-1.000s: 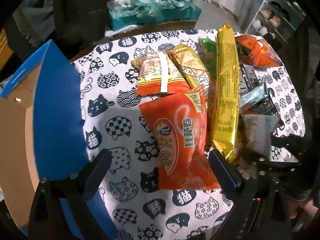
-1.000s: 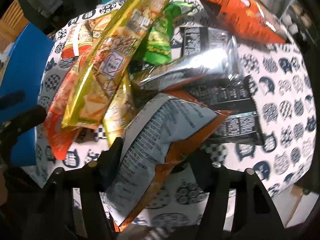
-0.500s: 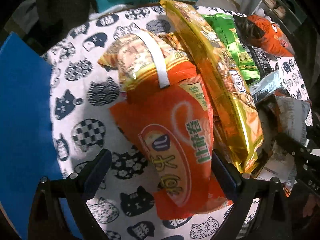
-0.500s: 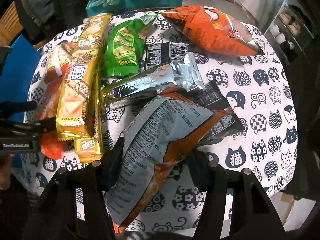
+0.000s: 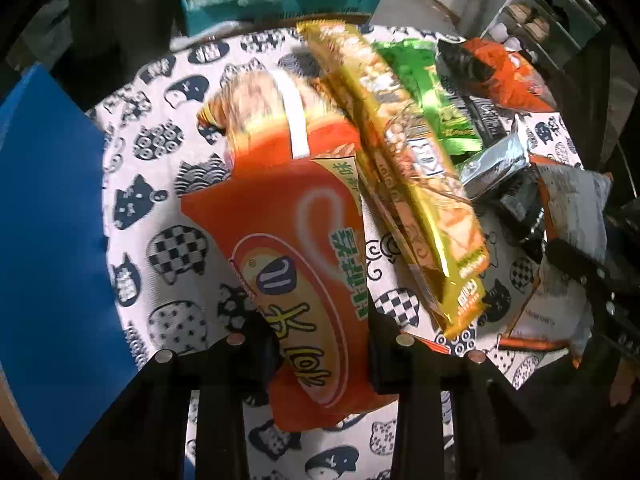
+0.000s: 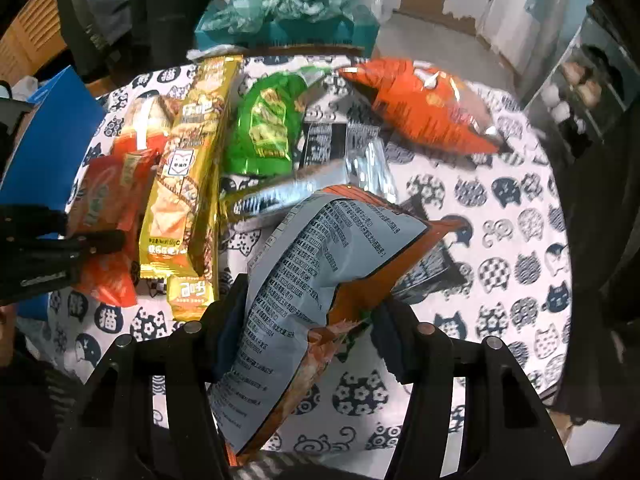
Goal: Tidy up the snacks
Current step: 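Carry both bags over the cardboard box and open both tools to drop them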
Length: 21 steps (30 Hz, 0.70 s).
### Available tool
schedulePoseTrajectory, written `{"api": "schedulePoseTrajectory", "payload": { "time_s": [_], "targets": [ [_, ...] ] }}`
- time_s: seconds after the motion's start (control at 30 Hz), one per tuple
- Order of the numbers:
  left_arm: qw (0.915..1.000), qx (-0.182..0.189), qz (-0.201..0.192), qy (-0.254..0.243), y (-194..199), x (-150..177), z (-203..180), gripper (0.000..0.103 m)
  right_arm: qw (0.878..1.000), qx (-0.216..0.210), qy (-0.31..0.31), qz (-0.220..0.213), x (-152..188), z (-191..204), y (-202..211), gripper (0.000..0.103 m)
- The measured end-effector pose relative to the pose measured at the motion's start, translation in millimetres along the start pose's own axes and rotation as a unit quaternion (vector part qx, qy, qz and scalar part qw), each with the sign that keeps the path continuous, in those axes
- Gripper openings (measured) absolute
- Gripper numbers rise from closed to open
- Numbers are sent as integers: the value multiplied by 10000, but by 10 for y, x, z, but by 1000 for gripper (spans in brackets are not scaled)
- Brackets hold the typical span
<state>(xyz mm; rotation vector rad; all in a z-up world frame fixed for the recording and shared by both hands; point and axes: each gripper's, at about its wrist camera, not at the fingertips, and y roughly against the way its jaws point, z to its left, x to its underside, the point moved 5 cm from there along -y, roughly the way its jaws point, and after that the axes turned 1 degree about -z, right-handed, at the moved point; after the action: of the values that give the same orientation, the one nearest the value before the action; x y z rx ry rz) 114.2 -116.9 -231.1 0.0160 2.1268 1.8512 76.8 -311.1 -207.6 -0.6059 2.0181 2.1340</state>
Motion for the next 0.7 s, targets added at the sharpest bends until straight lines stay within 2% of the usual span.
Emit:
{"api": "schedulePoseTrajectory", "payload": {
  "time_s": [0.23,0.4,0.57,0.7],
  "targets": [
    [9989,-170,-361,-238,366,130,-54,34,9992,165,259,-266,-75,64,169,58],
    [9979,-194,-579,-225,688,241,100,34,9971,327,513,-459,-147,113,288,58],
    [9946,-393,-902,-333,1024,291,208,34,9954,230,710,-597,-237,200,418,58],
    [9908,-536,-1168,-418,1294,320,300,34,9904,168,1124,-790,-381,376,608,58]
  ]
}}
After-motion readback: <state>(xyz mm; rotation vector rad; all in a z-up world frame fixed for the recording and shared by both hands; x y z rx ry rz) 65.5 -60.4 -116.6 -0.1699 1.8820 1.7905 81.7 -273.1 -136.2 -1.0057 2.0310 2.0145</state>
